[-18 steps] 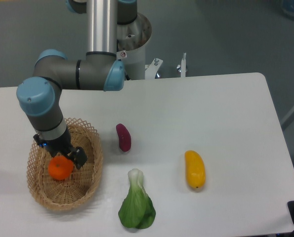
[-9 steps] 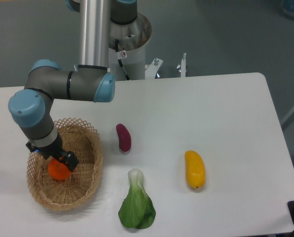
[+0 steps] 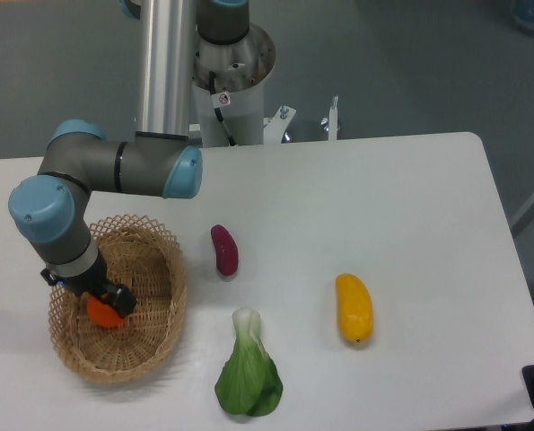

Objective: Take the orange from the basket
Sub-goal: 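Close the gripper around the orange in the basket, then lift the held orange up and carry it away from the basket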

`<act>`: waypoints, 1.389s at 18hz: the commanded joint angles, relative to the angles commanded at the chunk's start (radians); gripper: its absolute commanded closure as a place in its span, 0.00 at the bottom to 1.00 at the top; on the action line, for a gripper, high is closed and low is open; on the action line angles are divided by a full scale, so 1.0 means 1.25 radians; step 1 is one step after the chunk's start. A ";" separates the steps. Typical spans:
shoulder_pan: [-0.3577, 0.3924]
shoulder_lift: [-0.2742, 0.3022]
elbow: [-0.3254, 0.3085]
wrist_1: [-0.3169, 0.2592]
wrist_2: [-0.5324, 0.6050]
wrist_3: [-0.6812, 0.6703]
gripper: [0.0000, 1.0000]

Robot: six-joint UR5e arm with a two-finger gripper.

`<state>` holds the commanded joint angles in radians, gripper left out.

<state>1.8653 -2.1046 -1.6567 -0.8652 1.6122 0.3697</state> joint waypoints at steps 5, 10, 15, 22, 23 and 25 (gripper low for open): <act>0.000 -0.003 0.002 0.000 0.001 0.001 0.08; 0.000 -0.001 0.004 0.000 0.001 0.009 0.25; 0.000 0.001 0.005 0.001 0.002 0.013 0.40; 0.013 0.032 0.027 -0.004 0.001 0.037 0.40; 0.020 0.043 0.029 -0.009 0.001 0.067 0.40; 0.039 0.070 0.033 -0.015 0.000 0.129 0.40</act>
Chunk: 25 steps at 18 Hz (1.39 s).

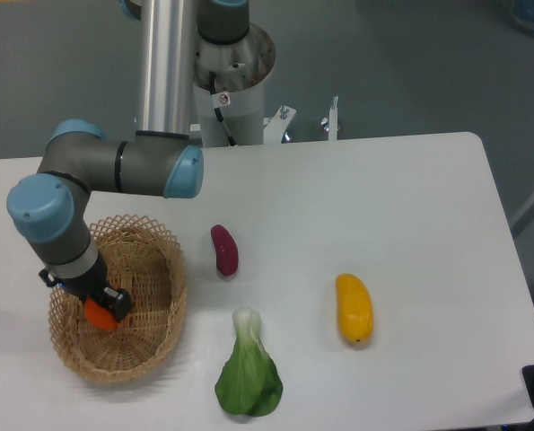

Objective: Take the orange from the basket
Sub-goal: 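Lift the held orange up and carry it away from the basket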

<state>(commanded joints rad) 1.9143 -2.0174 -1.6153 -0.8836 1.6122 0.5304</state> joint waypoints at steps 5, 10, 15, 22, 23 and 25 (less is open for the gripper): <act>0.094 0.075 -0.002 -0.022 -0.006 0.128 0.40; 0.179 0.115 -0.004 -0.025 -0.034 0.194 0.40; 0.289 0.149 0.000 -0.063 -0.071 0.313 0.40; 0.475 0.211 0.000 -0.168 -0.161 0.530 0.40; 0.497 0.215 0.000 -0.184 -0.171 0.557 0.40; 0.536 0.220 -0.006 -0.190 -0.172 0.614 0.40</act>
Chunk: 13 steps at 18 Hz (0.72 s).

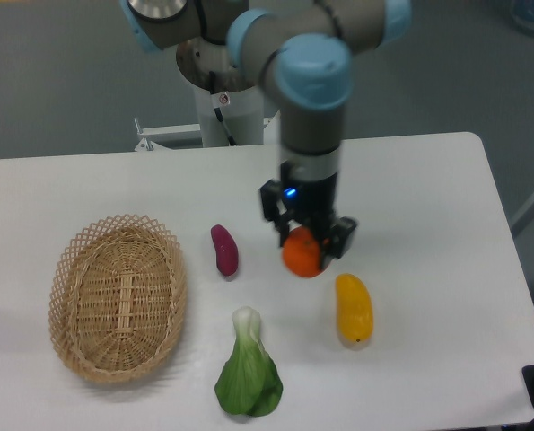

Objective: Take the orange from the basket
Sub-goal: 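Lift the held orange up and carry it away from the basket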

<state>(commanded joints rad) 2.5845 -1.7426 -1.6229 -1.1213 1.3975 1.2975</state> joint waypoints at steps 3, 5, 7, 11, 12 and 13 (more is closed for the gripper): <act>0.017 0.000 0.001 0.000 0.000 0.027 0.40; 0.023 0.000 0.001 0.001 0.000 0.031 0.40; 0.026 0.000 -0.002 0.001 0.000 0.032 0.40; 0.026 0.000 -0.005 0.002 0.000 0.035 0.40; 0.026 -0.001 -0.005 0.002 0.000 0.035 0.40; 0.026 -0.001 -0.005 0.002 0.000 0.035 0.40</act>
